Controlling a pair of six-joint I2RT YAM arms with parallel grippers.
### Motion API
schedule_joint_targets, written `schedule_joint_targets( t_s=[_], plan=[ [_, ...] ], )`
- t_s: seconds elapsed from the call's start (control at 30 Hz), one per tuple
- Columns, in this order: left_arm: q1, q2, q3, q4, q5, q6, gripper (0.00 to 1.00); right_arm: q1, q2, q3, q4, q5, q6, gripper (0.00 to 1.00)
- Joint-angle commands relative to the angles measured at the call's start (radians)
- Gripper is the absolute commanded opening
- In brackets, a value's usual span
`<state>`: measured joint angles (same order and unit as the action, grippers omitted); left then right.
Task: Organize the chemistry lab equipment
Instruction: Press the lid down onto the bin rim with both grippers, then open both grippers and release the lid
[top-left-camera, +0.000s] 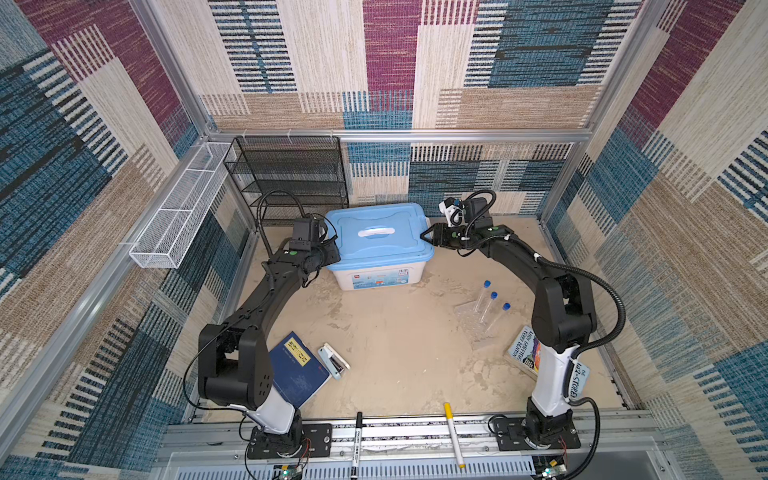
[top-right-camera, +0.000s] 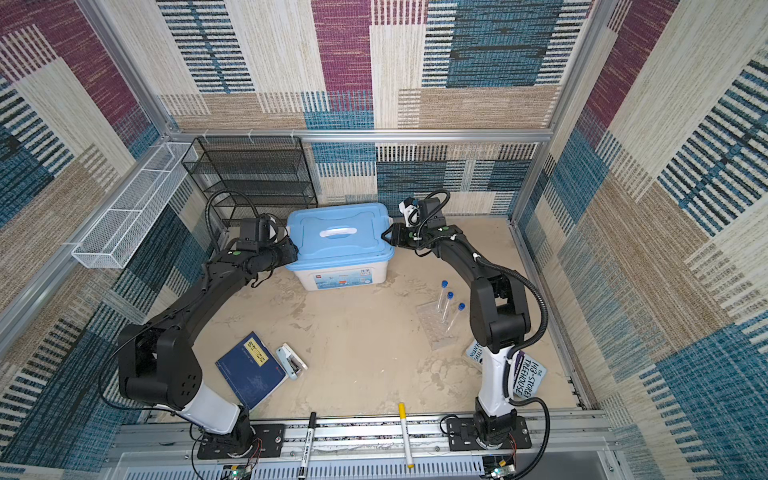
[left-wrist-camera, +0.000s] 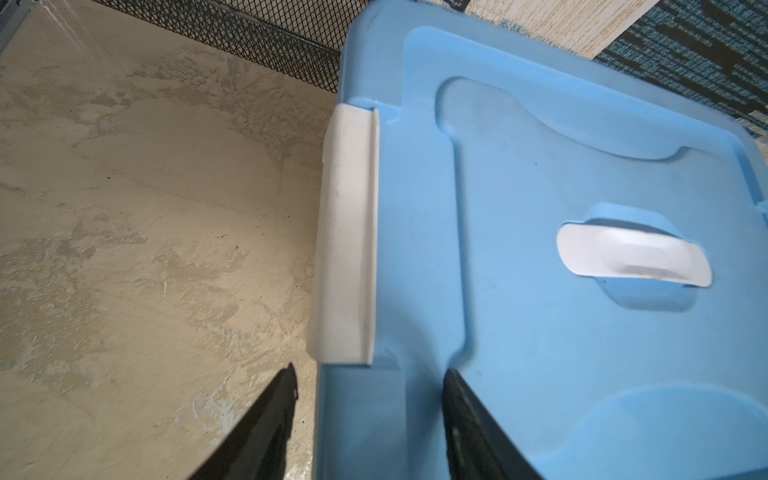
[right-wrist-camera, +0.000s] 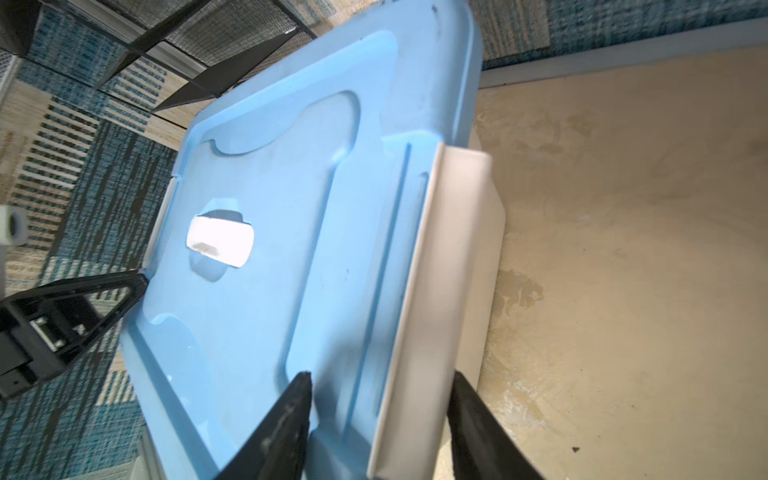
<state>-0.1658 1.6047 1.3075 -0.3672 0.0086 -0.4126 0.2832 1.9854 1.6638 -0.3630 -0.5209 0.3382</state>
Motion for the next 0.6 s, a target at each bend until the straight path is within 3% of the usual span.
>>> schedule_joint_targets(
  t_s=[0.0,0.2,0.57],
  plan=[
    [-0.001,0.005,-0.002,-0.038,0.03,-0.004,0.58,0.036,0.004,0.046,-0.071,0.141,-0.036,0.51],
    [-0.001,0.008,-0.001,-0.037,0.032,0.0,0.58,0.056,-0.02,0.057,-0.098,0.306,-0.028,0.5],
    [-0.004,0.023,0.01,-0.036,0.073,-0.016,0.58,0.107,-0.045,0.038,-0.065,0.305,-0.032,0.41]
  ],
)
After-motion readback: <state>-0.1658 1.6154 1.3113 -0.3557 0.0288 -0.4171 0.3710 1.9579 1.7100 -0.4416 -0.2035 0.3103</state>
